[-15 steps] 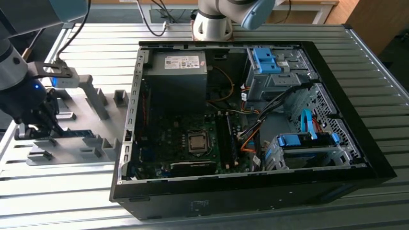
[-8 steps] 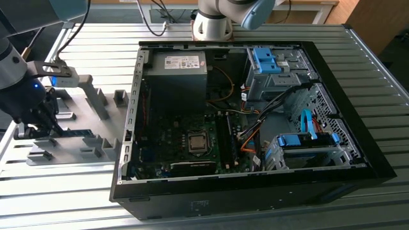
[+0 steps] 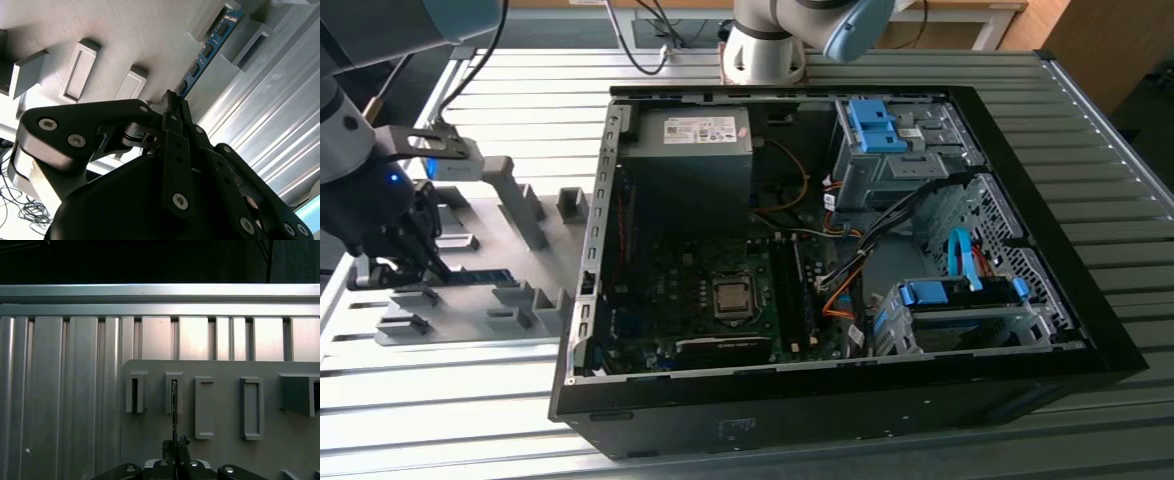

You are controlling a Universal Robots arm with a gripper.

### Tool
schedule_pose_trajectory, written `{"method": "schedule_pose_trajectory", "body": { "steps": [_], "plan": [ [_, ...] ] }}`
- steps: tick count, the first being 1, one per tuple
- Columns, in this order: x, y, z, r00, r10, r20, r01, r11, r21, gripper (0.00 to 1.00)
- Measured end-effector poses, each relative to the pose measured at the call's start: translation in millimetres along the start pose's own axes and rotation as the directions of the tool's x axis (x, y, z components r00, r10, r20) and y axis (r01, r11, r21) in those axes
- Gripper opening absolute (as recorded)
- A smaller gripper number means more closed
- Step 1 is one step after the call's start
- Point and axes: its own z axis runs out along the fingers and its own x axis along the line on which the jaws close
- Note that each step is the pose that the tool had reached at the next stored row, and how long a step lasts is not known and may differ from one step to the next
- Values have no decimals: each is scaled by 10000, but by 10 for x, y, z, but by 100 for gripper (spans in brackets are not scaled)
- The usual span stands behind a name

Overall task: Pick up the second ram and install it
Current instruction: 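Pick up the second ram and move it above second insertion slot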

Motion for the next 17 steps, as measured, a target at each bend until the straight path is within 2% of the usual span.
{"method": "schedule_pose_trajectory", "body": {
  "steps": [17],
  "plan": [
    [0, 2, -64, 10000, 0, -12, 0, 10000, 2, 14]
  ]
}}
